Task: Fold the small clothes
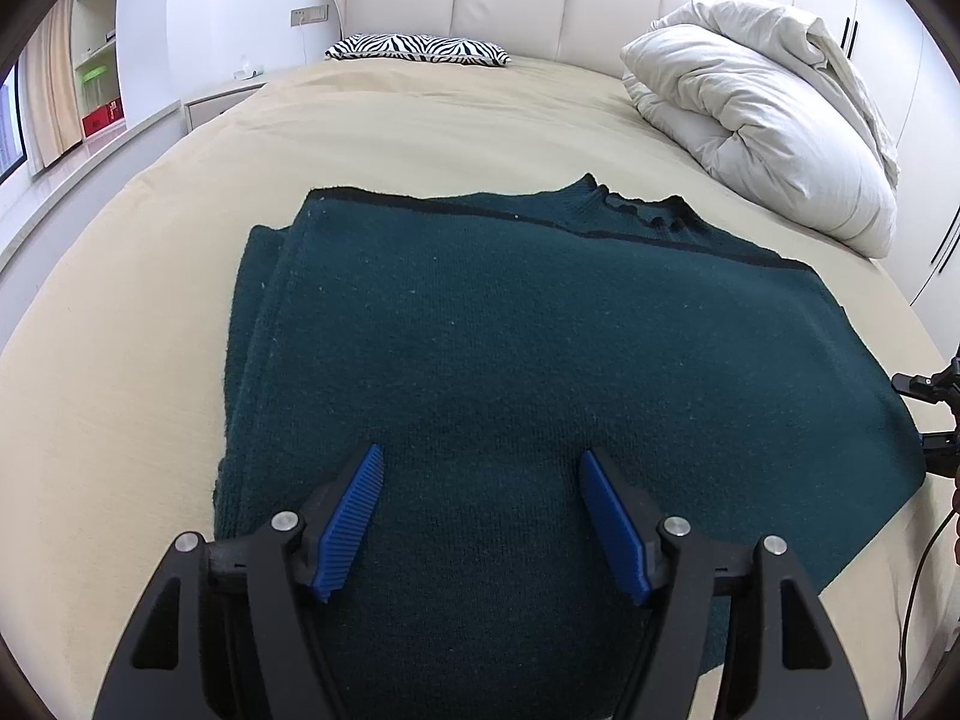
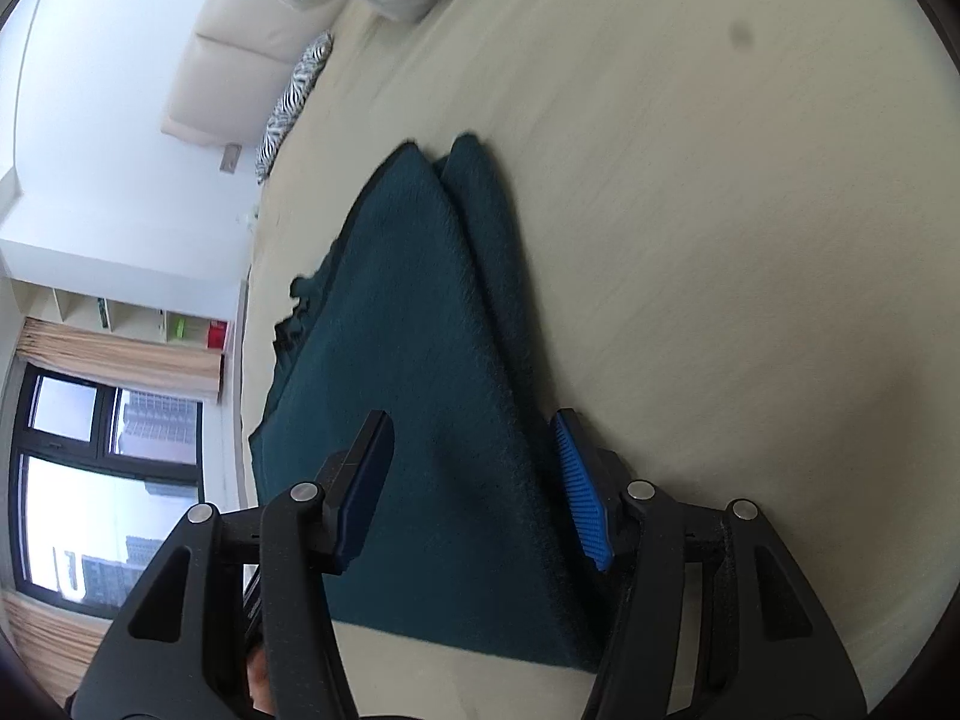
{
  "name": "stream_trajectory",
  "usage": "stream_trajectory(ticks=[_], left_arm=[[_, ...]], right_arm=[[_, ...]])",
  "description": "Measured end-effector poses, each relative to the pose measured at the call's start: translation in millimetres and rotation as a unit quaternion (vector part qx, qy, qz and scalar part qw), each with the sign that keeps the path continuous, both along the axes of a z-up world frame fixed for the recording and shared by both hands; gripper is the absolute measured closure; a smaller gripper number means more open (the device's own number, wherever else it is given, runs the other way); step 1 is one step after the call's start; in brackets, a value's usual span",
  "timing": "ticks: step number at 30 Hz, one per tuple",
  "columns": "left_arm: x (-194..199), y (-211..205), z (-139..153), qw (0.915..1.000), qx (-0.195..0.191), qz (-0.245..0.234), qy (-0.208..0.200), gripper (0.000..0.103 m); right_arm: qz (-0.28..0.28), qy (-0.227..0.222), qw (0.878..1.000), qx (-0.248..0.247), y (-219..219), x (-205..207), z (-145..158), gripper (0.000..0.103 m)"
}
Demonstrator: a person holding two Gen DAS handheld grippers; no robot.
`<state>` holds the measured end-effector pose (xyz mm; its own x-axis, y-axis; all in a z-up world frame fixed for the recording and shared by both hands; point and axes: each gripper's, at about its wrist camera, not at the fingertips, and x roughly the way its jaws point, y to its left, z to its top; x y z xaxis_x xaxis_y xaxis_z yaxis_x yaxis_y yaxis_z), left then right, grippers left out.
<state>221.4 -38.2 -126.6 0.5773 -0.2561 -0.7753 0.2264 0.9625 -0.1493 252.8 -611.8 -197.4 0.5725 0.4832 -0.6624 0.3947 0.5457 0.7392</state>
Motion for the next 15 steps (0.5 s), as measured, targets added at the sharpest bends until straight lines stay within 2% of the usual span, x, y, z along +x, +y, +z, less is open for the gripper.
stream_trajectory(ticks=[4,6,9,15], left_arm=[[-0.3,-0.3,-0.2,1.0,-0.001,0.0,0.0,0.033],[-0.2,-0.5,-0.3,1.0,0.0,0.0,-0.001,0.033],[-0.2,-0.4,-0.3,1.0,-0.001,0.0,-0.002,0.033],[0.5,0.4,-1.9,1.0,-0.004,-0.001,-0.006,0.032]], right_arm=[[0.0,0.006,1.0,0.014,5.6,5.7,-4.5,0.056],[-0.014,0.01,0.999,0.028,4.1,7.4,-9.7,0.069],[-0.021,0.009,0.999,0.033,6.1,8.4,-15.6,0.082],[-0.031,0.0,0.999,0.014,15.9,7.4,-14.8,0.085]])
